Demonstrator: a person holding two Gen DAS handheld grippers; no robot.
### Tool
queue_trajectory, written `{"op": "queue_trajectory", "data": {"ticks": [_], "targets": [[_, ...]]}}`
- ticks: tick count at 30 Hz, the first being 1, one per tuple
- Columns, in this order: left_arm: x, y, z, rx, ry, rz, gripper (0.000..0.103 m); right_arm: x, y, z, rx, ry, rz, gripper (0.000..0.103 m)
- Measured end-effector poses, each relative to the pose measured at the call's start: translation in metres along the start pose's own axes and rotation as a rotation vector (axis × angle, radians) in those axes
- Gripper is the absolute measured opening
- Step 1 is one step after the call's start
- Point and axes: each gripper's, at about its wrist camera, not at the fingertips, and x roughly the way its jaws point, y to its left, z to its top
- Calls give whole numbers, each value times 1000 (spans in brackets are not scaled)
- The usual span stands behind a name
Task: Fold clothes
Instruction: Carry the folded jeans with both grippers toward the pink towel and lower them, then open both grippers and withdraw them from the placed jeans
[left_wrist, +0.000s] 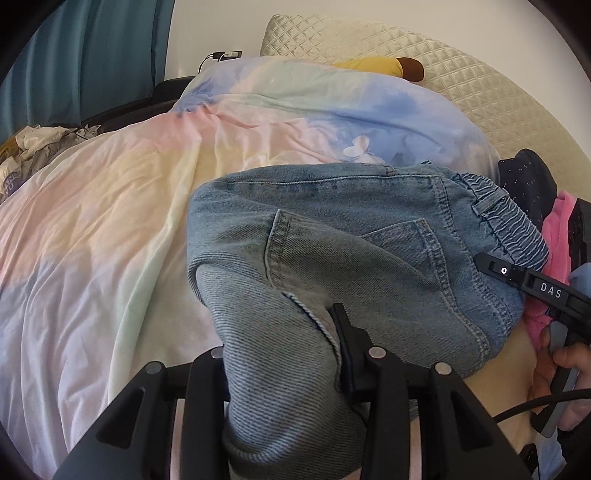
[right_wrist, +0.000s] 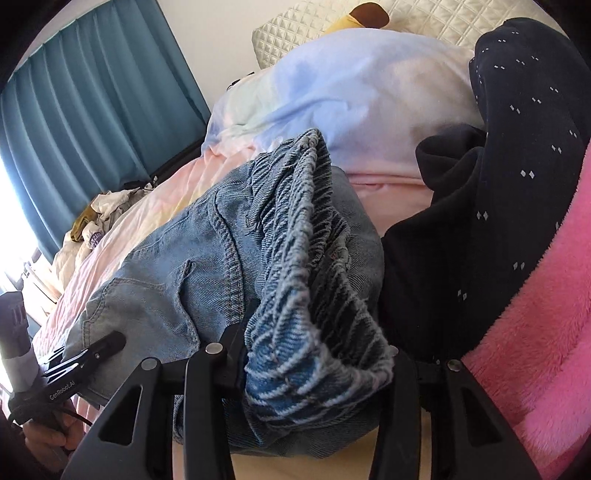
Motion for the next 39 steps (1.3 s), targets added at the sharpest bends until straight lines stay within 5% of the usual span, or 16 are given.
{"op": "queue_trajectory", "data": {"ticks": [4, 12, 22, 39], "targets": [[-4, 5, 0, -33, 15, -31, 41, -6, 1, 1, 14, 11, -1, 45], [-25, 20, -1, -128, 78, -32, 58, -32, -1, 11, 76, 17, -56, 76], [-114, 4, 18, -35, -63, 110, 59, -99, 14, 23, 5, -72, -109, 78], [-280, 8, 23, -51, -242, 292, 59, -171, 122, 45, -169, -152, 40, 78]]}}
